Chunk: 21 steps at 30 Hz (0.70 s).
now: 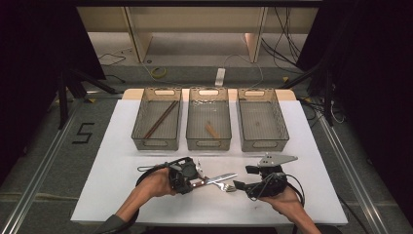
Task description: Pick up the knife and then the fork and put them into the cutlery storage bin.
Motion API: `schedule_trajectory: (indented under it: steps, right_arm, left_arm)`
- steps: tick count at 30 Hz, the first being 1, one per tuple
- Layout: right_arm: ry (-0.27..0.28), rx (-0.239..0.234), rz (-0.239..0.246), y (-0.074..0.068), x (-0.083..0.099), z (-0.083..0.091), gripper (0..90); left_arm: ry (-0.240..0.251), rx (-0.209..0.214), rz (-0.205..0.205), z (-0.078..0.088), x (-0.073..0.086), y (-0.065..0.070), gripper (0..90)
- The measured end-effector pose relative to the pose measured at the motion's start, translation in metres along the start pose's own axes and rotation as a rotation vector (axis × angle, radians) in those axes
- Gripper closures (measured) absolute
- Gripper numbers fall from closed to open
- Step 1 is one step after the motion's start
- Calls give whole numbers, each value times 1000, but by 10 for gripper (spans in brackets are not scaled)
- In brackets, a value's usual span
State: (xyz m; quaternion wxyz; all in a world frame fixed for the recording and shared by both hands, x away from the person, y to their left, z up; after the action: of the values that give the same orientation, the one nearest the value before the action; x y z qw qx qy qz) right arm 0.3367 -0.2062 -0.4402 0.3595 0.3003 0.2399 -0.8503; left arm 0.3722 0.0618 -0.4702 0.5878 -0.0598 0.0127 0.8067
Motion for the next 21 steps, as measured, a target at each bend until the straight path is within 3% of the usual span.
schedule_trajectory:
  steps: [7, 12, 19, 21]
  right_arm:
    - [8, -7, 8, -2, 0, 0, 266]
    - [21, -21, 37, -6, -1, 1, 272]
    - [23, -35, 162, -25, -4, -4, 271]
    - [17, -25, 201, -31, -5, -7, 270]
  left_arm:
    - [3, 40, 23, 2, 1, 0, 753]
    - [39, 82, 54, 10, 0, 3, 753]
    - [64, 127, 72, 20, -1, 5, 752]
    - [55, 133, 57, 23, -2, 8, 753]
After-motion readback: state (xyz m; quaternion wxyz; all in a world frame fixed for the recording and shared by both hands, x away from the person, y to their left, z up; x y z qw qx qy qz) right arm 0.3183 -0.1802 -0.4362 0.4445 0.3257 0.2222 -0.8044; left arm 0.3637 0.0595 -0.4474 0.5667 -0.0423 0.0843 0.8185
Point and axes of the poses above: each handheld gripper's, and its own axes: z roughly backward along the jaws, x roughly out of its underside, y roughly to its right, the point moved 1 cm from there along -z, roughly forward along the jaws, and after that the axes turned 8 degrees about -y, right-handed, at the moved point
